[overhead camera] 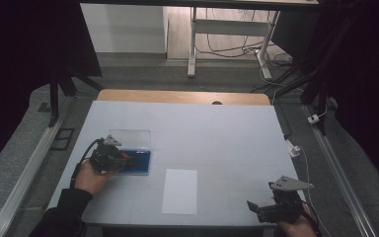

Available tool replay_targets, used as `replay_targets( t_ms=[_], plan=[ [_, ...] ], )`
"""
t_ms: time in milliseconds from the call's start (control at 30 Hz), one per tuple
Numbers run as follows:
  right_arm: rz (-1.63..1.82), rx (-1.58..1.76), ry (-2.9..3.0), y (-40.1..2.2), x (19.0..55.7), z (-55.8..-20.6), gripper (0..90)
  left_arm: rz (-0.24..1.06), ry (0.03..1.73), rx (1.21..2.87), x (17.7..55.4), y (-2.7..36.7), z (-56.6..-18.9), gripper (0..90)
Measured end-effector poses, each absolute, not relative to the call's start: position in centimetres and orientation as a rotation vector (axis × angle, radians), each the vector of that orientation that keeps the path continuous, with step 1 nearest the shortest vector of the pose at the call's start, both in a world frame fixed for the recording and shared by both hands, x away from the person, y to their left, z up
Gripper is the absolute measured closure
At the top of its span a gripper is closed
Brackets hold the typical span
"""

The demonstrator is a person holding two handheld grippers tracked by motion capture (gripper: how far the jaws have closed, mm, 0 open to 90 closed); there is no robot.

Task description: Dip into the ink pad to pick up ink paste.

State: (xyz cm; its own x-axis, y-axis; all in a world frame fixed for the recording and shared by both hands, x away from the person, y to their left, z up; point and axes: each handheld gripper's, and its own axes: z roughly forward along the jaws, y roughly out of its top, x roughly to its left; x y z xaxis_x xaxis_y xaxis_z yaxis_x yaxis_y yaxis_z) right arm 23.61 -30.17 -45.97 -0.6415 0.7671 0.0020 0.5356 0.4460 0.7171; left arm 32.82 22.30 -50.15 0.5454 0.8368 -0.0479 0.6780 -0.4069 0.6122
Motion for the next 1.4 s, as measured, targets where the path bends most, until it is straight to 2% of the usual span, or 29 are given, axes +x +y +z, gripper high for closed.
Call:
replay_targets(
  t_ms=[233,500,767,1033,1200,1400],
  plan=[
    [1.004,1.112,2.381,-30.1,23.6,-46.0,0.0,0.347,1.231,2.179,32.7,22.4,-50.4,58.6],
    [0.995,1.112,2.385,-30.0,23.7,-46.0,0.0,0.487,1.204,2.257,32.0,20.9,-50.3,58.7],
    [0.996,1.113,2.386,-30.1,23.7,-46.0,0.0,0.323,1.269,2.124,32.6,22.7,-50.8,58.8],
    [0.993,1.113,2.387,-30.0,23.7,-46.0,0.0,0.454,1.233,2.232,32.2,21.1,-50.4,58.8],
    [0.993,1.112,2.387,-30.0,23.7,-46.0,0.0,0.332,1.279,2.141,32.6,22.4,-50.6,58.8],
    [0.993,1.112,2.387,-30.1,23.7,-46.0,0.0,0.382,1.269,2.183,32.5,21.8,-50.4,58.8]
  ],
)
